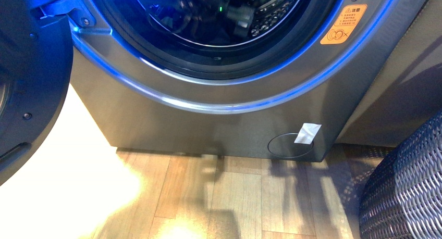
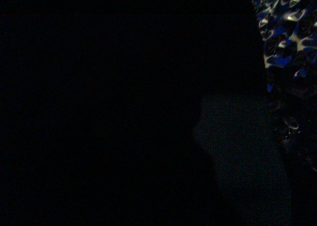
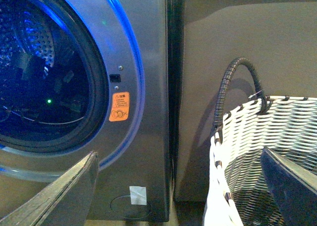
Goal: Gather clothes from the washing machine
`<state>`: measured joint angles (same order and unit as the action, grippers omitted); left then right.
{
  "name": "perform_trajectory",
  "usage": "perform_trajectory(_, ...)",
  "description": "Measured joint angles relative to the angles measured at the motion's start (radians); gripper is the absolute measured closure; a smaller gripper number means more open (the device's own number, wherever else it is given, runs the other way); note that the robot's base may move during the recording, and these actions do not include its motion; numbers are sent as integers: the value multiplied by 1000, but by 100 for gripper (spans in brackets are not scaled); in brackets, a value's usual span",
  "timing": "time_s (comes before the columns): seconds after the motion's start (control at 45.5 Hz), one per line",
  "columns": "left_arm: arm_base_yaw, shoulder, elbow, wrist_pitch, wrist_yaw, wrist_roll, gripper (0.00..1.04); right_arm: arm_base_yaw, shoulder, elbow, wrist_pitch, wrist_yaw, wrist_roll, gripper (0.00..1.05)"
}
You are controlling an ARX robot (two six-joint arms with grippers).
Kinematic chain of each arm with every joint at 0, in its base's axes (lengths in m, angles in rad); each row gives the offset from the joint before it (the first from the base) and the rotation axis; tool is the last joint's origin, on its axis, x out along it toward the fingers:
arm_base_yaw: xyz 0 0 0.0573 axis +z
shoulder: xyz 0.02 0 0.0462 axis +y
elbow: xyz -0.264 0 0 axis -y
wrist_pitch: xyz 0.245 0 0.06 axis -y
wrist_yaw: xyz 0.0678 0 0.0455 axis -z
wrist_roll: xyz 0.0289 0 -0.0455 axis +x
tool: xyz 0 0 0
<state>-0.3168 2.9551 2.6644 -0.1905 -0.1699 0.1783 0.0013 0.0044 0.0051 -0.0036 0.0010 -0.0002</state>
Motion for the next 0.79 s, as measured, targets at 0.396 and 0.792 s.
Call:
perform_trajectory(0.396, 13, 18, 33, -40, -43, 23, 8, 0, 0, 0, 0, 0, 0, 8)
perform_trajectory(0.792, 11, -10, -40, 74, -60, 10, 74, 0, 0, 0, 0, 0, 0, 8)
